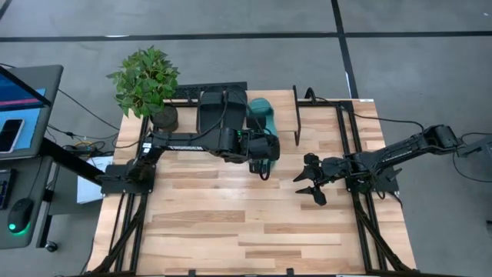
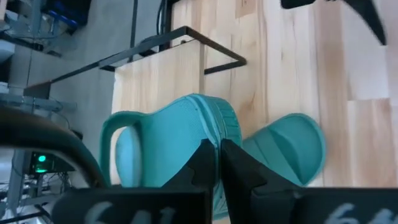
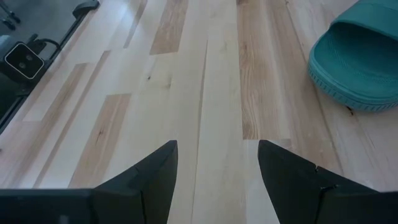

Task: Pick and place slides into the shelf
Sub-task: Put the bottom green pair of slippers on the shelf

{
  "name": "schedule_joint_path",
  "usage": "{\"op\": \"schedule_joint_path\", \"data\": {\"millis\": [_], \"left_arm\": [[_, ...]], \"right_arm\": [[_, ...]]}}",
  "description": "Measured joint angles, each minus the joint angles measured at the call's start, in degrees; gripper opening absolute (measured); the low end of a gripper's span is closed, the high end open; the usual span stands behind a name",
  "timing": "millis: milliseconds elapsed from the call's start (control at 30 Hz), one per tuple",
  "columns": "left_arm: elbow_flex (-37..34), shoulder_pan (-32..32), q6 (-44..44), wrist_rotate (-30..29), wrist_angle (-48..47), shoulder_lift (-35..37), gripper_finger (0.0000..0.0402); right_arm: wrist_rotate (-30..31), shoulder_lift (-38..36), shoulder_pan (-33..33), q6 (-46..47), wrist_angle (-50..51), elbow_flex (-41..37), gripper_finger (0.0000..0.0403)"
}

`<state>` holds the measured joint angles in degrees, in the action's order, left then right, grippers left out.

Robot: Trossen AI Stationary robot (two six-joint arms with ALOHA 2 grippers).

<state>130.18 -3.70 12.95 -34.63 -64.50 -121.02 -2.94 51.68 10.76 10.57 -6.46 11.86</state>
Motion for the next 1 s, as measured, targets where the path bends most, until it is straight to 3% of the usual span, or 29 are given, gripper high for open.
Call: {"op": "schedule_joint_path", "data": {"millis": [300,1000], "left_arm": [[-4.84,2.49,0.9,0.62,1.61,-0.09,0.0],[-4.84,2.34,-4.32,1.42,-2.28,-0.08,0.0]], "right_arm": [[-0.02,0.0,0.0,0.07,0.01,0.0,0.0215],[0.0,0.0,0.11,0.07,0.02,0.02,0.0215]]}}
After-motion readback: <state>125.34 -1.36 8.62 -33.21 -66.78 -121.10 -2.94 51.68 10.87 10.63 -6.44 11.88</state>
